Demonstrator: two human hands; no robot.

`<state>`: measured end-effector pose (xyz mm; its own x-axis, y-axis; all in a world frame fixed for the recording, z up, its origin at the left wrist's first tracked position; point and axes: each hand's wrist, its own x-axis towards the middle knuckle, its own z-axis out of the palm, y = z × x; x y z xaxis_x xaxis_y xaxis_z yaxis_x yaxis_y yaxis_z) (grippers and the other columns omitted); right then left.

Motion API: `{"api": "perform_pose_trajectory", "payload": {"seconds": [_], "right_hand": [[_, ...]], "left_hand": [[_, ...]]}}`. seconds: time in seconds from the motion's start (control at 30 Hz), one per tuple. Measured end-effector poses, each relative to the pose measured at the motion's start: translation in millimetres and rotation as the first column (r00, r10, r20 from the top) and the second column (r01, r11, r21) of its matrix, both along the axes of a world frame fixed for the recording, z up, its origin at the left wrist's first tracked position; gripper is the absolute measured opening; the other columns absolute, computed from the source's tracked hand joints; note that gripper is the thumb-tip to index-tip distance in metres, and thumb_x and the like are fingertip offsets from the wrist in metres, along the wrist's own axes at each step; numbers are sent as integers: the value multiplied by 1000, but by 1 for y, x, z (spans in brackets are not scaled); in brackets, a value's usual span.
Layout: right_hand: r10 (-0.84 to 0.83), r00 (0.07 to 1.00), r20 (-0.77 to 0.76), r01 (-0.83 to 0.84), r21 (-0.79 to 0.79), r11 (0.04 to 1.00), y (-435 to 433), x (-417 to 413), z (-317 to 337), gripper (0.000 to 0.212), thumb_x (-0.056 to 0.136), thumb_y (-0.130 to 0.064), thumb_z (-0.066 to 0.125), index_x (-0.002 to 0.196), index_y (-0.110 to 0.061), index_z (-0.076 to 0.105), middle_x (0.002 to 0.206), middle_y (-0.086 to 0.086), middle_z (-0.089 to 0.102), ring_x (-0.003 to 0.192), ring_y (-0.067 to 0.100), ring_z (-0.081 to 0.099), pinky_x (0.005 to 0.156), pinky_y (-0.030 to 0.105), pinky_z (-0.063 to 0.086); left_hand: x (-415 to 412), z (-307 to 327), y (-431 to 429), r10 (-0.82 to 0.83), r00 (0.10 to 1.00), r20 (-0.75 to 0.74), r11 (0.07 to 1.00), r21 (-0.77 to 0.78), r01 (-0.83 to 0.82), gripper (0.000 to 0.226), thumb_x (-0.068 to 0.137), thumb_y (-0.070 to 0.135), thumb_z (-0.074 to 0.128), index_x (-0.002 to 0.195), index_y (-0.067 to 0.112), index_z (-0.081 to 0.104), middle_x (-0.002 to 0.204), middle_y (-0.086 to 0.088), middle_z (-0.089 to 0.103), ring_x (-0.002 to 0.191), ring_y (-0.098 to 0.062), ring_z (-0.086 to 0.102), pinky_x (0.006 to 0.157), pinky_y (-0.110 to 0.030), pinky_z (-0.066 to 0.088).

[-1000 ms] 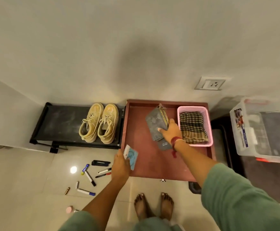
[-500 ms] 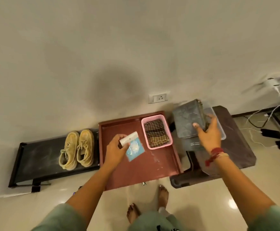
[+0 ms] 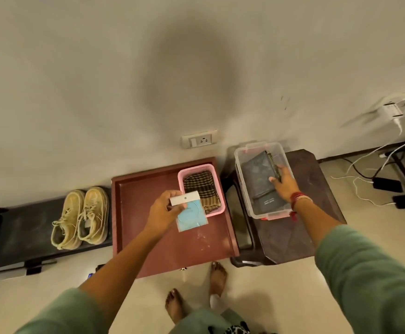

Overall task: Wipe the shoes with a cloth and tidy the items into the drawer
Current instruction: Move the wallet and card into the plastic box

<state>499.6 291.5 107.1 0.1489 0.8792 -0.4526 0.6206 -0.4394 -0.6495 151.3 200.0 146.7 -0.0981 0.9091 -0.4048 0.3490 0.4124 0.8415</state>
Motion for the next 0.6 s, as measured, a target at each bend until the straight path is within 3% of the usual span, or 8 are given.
{"api": "perform_pose_trajectory", "payload": {"seconds": [0.1,0.27,0.4,0.5,0.6], "right_hand": [[32,998,62,-33,25,999,-3,8,-33,63,86,-4,60,141,-13,32,135,21,43,124,39,43,107,45,34],[131,946,295,-145,27,989,-13,8,-52,56,94,-15,48,145,-21,25,142,21,28,116,45,46,98,53,41],[407,822,398,-364,-182,913,-12,14,-64,87,83,-44,64,149,-29,8,157,10,-3,131,41,33,106,47,32],[531,712,459,-438,-301,847,-6,14,-66,90,86,-40,61,149,-27,-2,158,4,-9,141,35,16,111,48,28],[466,704,536,-405,-236,883,-3,6,-50,72,92,-26,55,149,-20,12,157,9,2,141,36,15,112,49,26]], "left_hand": [[7,-5,5,-17,1000,-17,999,-47,16,26,84,13,72,102,26,59,106,1,66,98,-20,65,79,-40,59],[18,-9,6,-2,999,-37,997,-78,-1,26,87,12,69,110,18,58,108,0,66,100,-21,65,77,-41,59],[24,-14,4,-1,999,-53,996,-94,-5,25,87,12,68,110,19,58,108,1,65,99,-21,64,75,-40,60],[28,-13,4,16,999,-31,996,-90,-19,24,89,11,65,111,20,58,111,0,64,101,-19,63,73,-36,60],[31,-10,4,26,999,28,997,-79,-24,23,92,11,61,112,20,57,113,-1,64,104,-20,62,74,-34,60]]}}
